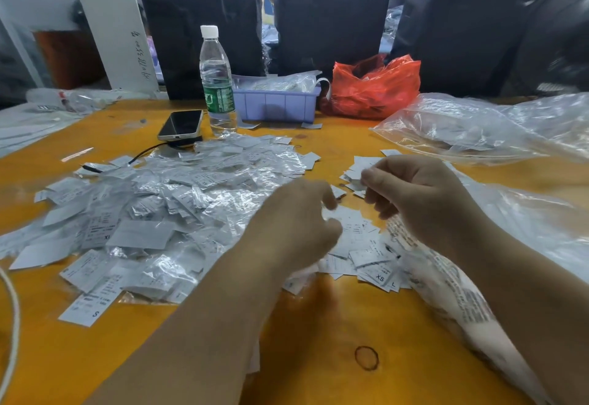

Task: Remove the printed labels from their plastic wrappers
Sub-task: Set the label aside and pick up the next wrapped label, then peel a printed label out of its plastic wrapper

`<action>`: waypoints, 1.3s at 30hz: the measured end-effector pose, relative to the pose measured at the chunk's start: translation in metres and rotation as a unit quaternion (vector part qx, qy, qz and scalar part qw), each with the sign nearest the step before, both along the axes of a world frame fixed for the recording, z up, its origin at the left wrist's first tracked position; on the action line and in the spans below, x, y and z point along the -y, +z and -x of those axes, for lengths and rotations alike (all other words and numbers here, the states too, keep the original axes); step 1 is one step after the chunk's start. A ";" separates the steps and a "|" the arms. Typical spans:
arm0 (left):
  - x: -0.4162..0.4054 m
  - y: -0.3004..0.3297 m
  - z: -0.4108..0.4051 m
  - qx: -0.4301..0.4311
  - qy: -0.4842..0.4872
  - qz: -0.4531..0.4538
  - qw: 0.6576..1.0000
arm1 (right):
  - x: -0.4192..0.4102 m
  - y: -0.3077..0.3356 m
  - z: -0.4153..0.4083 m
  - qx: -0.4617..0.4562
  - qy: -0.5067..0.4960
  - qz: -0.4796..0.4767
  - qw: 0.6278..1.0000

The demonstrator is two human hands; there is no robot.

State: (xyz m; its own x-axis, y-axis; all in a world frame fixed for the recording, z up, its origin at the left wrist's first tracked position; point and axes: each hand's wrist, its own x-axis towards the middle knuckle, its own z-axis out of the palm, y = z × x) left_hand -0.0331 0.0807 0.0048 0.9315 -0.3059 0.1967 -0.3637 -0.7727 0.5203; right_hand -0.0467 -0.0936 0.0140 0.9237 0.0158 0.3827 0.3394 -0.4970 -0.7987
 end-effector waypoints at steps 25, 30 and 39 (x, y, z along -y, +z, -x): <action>0.021 -0.015 0.002 0.074 -0.043 -0.056 0.995 | 0.015 0.034 0.053 -0.248 -0.077 0.520 0.814; 0.020 -0.010 0.009 0.018 -0.064 0.110 0.992 | 0.015 0.025 0.049 -0.224 -0.066 0.487 0.841; 0.024 -0.016 0.006 0.002 -0.096 0.096 0.991 | 0.035 0.025 0.068 -0.278 -0.034 0.503 0.817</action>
